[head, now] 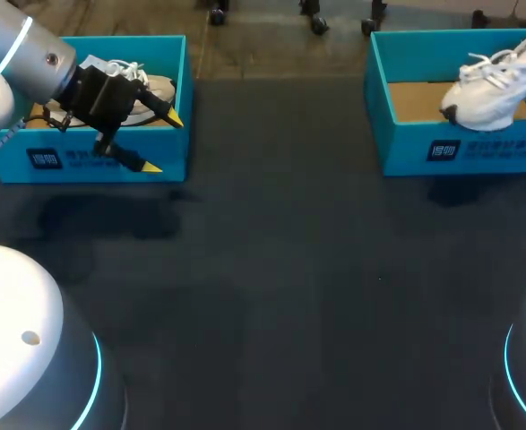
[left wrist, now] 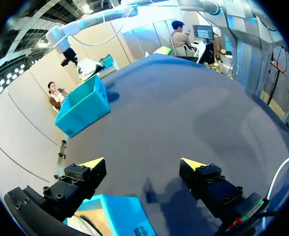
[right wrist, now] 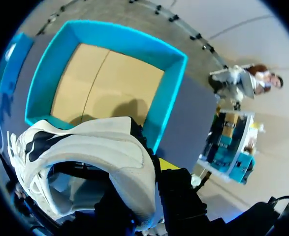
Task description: Take the shoe out of the shoebox, open the shoe tongue, remove and reinsert the insole, then place the shoe into the shoebox
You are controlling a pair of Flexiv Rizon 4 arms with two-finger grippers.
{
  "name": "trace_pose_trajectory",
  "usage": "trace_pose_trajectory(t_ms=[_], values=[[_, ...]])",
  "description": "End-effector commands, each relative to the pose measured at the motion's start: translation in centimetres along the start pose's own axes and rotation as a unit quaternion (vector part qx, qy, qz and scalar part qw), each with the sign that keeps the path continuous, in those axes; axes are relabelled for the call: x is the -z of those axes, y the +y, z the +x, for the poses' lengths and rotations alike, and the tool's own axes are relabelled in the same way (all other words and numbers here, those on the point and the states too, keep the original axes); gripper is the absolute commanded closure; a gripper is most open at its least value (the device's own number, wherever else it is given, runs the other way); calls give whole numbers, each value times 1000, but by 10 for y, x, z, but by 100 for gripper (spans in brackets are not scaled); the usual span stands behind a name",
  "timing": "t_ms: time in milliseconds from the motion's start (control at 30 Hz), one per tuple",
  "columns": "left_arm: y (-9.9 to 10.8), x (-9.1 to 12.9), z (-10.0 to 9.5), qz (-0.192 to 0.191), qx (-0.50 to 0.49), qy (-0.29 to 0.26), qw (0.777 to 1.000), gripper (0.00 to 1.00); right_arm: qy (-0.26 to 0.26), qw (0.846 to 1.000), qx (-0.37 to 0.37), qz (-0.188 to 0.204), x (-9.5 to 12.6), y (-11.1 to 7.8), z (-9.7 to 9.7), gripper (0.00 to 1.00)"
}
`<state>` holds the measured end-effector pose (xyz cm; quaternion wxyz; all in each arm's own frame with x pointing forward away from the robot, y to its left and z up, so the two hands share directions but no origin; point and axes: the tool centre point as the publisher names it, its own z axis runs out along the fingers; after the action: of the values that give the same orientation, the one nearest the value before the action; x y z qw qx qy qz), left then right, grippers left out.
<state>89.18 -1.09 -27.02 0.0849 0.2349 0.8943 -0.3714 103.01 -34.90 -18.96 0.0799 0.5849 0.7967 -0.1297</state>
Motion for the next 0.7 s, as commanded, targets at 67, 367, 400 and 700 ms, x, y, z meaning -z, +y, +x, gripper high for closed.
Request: trace_pose_trajectory(t_ms=[67, 367, 400, 700], values=[[-1, 0, 1, -2, 0, 0, 1000, 0, 13, 992, -122, 19, 5, -8, 0, 100], [-1, 0, 1, -2, 0, 0, 1000, 0, 31, 977, -212, -6, 2, -16, 8, 100], [-1, 0, 1, -2, 0, 0, 1000, 0, 37, 975, -217, 0, 1, -17, 9, 100], [-1, 0, 1, -2, 0, 0, 1000, 0, 18, 979, -199, -24, 0, -15, 9, 100]])
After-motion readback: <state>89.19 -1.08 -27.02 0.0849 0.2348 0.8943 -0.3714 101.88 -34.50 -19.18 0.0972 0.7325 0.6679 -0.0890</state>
